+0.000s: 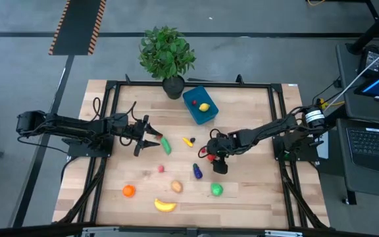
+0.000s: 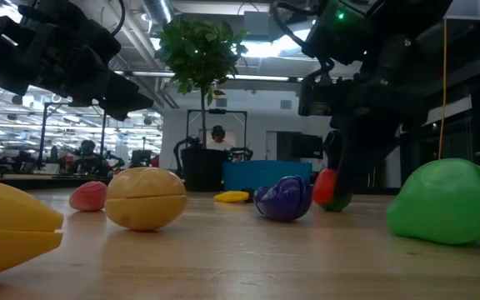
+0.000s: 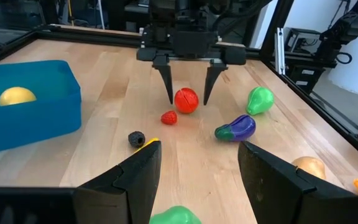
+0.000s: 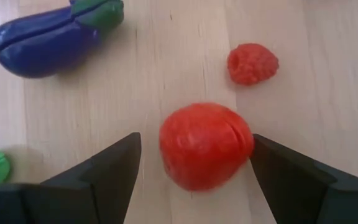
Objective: Pick and placing Produce into tupperware
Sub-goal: Put the right strawberry into the blue bin
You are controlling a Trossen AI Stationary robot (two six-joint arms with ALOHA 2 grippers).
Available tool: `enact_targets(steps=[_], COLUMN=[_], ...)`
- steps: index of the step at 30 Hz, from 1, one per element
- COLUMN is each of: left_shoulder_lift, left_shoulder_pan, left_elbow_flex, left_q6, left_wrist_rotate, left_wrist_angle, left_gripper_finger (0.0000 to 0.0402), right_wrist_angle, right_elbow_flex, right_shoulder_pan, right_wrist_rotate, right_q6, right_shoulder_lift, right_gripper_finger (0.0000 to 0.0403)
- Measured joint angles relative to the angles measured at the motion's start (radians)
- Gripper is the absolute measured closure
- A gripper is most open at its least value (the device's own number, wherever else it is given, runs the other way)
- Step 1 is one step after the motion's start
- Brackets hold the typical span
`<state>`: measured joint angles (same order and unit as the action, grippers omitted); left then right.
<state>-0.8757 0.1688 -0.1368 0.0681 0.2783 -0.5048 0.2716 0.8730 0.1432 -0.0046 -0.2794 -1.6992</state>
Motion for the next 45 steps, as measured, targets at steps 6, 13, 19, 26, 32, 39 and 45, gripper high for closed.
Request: enact_targets(steps=[6, 13, 19, 26, 32, 39, 45], left_shoulder_lift=[0.0, 0.0, 0.0, 0.0, 0.0, 0.0, 0.0], left_shoulder_pan=[0.0, 0.0, 0.0, 0.0, 0.0, 0.0, 0.0], left_elbow_flex=[0.0, 0.0, 0.0, 0.0, 0.0, 0.0, 0.0], left_q6=[0.0, 0.0, 0.0, 0.0, 0.0, 0.0, 0.0], left_wrist_rotate=[0.0, 0.0, 0.0, 0.0, 0.0, 0.0, 0.0], left_wrist_angle=[0.002, 0.003, 0.003, 0.004, 0.004, 0.004, 0.004], left_gripper_finger=[0.0195, 0.0195, 0.0195, 0.0195, 0.0195, 0.0195, 0.0195], right_wrist_angle=[-0.009, -0.012, -0.026, -0.028, -0.031, -0.029, -0.03], right_elbow_flex=[0.0, 0.0, 0.0, 0.0, 0.0, 0.0, 0.0], right_shoulder_pan=[0.0, 0.0, 0.0, 0.0, -0.001, -0.001, -0.002], right_wrist_rotate=[0.0, 0.0, 0.001, 0.003, 0.003, 0.004, 0.004], right_q6=[0.001, 0.005, 0.007, 0.012, 0.026, 0.026, 0.026], right_shoulder_lift=[-0.012, -0.012, -0.016, -0.018, -0.025, -0.029, -0.029], right_gripper_finger=[0.0106, 0.0106, 0.0106, 0.0106, 0.0106, 0.0133, 0.0181])
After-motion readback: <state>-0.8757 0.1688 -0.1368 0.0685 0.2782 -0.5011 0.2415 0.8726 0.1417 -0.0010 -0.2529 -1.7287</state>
